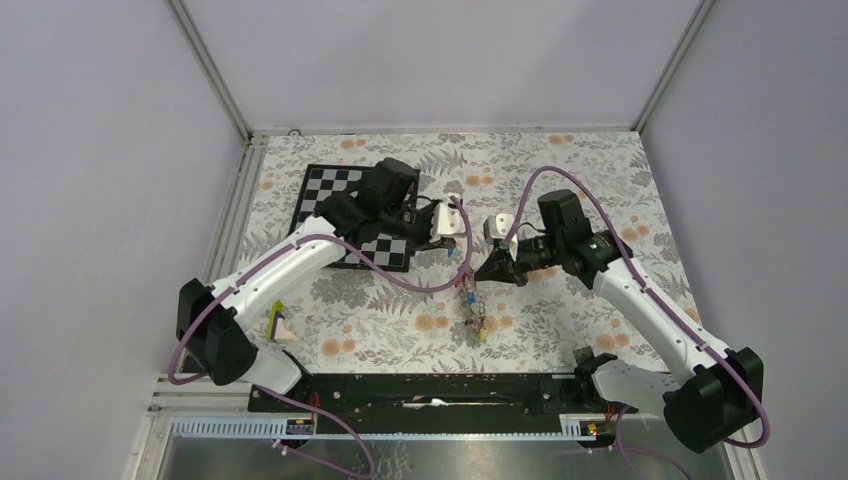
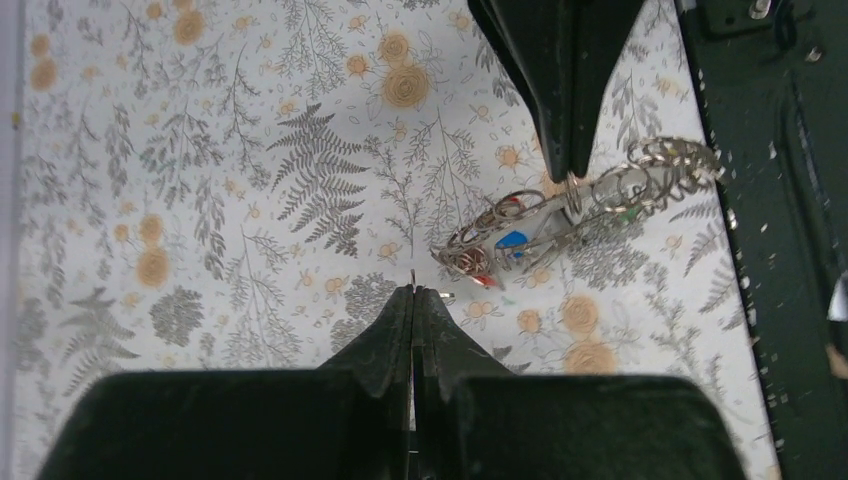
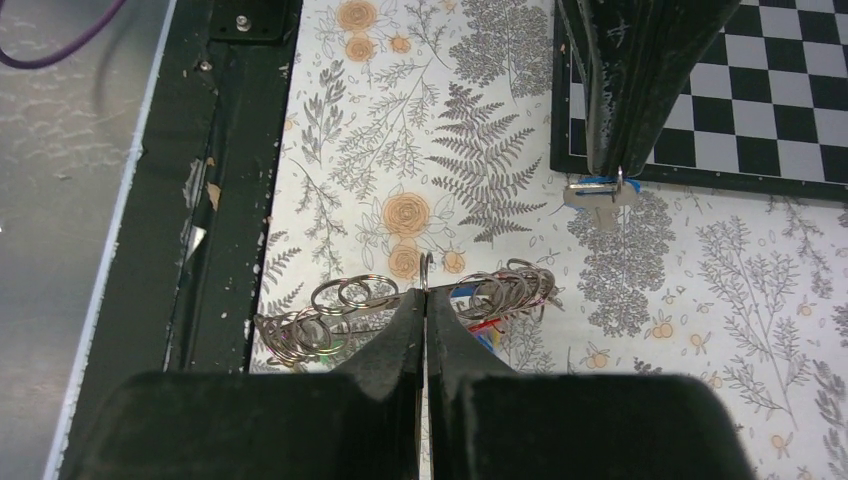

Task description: Put the keys on the keyring

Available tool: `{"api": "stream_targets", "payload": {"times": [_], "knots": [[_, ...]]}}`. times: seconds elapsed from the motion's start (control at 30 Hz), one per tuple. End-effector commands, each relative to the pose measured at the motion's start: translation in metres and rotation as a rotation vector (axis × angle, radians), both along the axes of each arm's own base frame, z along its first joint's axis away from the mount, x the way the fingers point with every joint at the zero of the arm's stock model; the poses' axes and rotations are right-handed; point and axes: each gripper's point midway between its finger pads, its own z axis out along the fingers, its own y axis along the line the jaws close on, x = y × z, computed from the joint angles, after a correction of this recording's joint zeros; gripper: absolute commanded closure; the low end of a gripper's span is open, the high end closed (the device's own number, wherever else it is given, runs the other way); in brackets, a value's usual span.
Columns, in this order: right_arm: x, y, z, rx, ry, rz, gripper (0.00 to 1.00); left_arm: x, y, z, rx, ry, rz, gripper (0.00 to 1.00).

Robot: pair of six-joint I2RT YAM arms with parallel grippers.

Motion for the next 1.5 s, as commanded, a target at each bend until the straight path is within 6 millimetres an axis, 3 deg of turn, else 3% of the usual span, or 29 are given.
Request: {"api": "stream_targets", "payload": {"times": [0.0,0.27,0.6,1.17,1.47], "knots": [[0.0,0.004,0.004,0.012,-0.108,0.054,1.0,-0.013,0.003,0.011,-0.022,-0.144,-0.153,1.0],[-0.007,0.003,-0.006,0.014,-0.105,0.078,1.0,-0.023,0.003,0.01,-0.021,-0.199,-0.223,1.0],[-0.01,0.009,-0.007,0.058,-0.064,0.093,1.0,-0.051,-0.001,-0.001,-0.074,-0.205,-0.367,1.0],[-0.016,0.012,-0.015,0.077,0.003,0.112,1.0,-0.048,-0.011,-0.019,-0.031,-0.139,-0.351,1.0],[-0.018,0.016,-0.015,0.095,0.058,0.119,1.0,-0.052,-0.014,-0.018,-0.023,-0.155,-0.361,1.0]]}}
